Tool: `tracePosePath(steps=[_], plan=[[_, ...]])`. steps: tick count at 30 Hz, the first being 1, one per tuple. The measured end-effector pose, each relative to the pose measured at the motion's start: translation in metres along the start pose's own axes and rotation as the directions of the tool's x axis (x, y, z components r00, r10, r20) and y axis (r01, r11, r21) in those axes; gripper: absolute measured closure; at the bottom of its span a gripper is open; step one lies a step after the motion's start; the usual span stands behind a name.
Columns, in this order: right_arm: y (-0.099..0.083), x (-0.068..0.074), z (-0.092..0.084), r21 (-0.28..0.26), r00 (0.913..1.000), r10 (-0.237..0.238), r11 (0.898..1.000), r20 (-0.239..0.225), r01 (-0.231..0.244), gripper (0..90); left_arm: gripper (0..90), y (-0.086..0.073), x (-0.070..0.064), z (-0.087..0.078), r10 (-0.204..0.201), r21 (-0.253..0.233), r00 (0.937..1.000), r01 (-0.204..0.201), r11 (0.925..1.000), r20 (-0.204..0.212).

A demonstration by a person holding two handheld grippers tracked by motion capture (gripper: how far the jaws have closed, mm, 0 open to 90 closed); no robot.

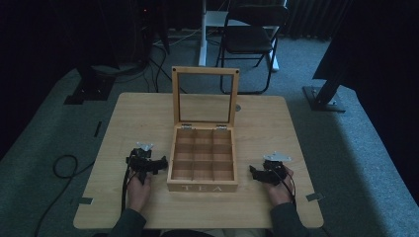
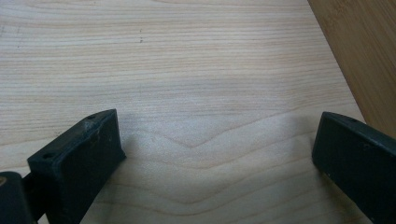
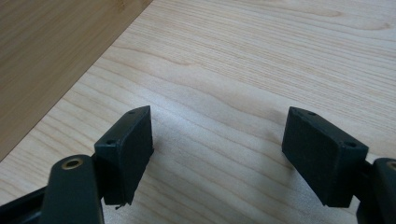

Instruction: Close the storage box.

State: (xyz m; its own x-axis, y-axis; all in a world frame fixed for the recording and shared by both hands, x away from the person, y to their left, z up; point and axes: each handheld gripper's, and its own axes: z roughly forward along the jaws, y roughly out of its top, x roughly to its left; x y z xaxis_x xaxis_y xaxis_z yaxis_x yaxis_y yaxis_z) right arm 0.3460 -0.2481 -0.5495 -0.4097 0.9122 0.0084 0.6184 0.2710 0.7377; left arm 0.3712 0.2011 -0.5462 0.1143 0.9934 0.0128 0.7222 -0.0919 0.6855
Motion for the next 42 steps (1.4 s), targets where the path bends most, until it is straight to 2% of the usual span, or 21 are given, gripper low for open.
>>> tracePosePath(steps=[9, 13, 17, 22, 23, 26, 28, 30, 33, 36, 42], plan=[[0.0, 0.0, 0.0, 0.0, 1.0, -0.003, 1.0, -0.002, 0.003, 24.6, 1.6, 0.0, 0.0, 0.0, 0.0, -0.001, 1.0, 0.0, 1.0, 0.0], [0.0, -0.001, -0.001, 0.0, 1.0, 0.003, 1.0, 0.006, -0.003, 28.1, 1.6, 0.0, 0.0, 0.0, 0.0, 0.0, 1.0, 0.0, 1.0, 0.0], [0.003, 0.0, -0.001, 0.021, 0.9999, 0.006, 1.0, 0.008, -0.007, 28.5, 1.6, 0.0, 0.0, 0.0, -0.001, -0.001, 1.0, 0.001, 1.0, 0.0], [0.008, 0.001, -0.002, 0.06, 1.0, 0.005, 0.998, 0.008, -0.006, 34.0, 1.6, 0.0, 0.0, 0.0, 0.0, -0.001, 1.0, 0.0, 1.0, 0.0], [0.008, 0.002, -0.002, 0.061, 0.9999, 0.008, 0.998, 0.011, -0.009, 37.3, 1.6, 0.0, 0.0, 0.0, 0.001, 0.0, 1.0, -0.001, 1.0, 0.0], [0.008, 0.002, -0.002, 0.045, 0.9991, 0.026, 0.999, 0.032, -0.028, 45.1, 1.6, 0.0, 0.0, 0.0, 0.0, 0.0, 1.0, 0.0, 1.0, 0.0], [0.009, 0.0, -0.002, 0.042, 0.9988, 0.044, 0.998, 0.019, -0.045, 48.8, 1.6, 0.0, 0.0, 0.0, 0.0, 0.0, 1.0, 0.0, 1.0, 0.0], [0.01, -0.001, -0.003, 0.03, 0.9978, 0.066, 0.997, 0.008, -0.066, 50.0, 1.6, 0.0, 0.0, 0.0, 0.001, 0.0, 1.0, -0.001, 1.0, 0.0], [0.014, -0.002, -0.005, 0.03, 0.9977, 0.067, 0.997, 0.012, -0.068, 50.4, 1.6, 0.0, 0.0, 0.0, 0.001, 0.0, 1.0, -0.001, 1.0, 0.0], [0.018, -0.005, -0.005, 0.041, 0.9973, 0.073, 0.996, -0.007, -0.073, 50.4, 1.6, 0.0, 0.0, 0.0, 0.001, 0.0, 1.0, -0.001, 1.0, 0.0], [0.031, -0.008, -0.012, 0.017, 0.9969, 0.076, 0.997, -0.019, -0.076, 50.0, 1.6, 0.0, 0.0, 0.0, 0.0, 0.0, 1.0, 0.0, 1.0, 0.0]])
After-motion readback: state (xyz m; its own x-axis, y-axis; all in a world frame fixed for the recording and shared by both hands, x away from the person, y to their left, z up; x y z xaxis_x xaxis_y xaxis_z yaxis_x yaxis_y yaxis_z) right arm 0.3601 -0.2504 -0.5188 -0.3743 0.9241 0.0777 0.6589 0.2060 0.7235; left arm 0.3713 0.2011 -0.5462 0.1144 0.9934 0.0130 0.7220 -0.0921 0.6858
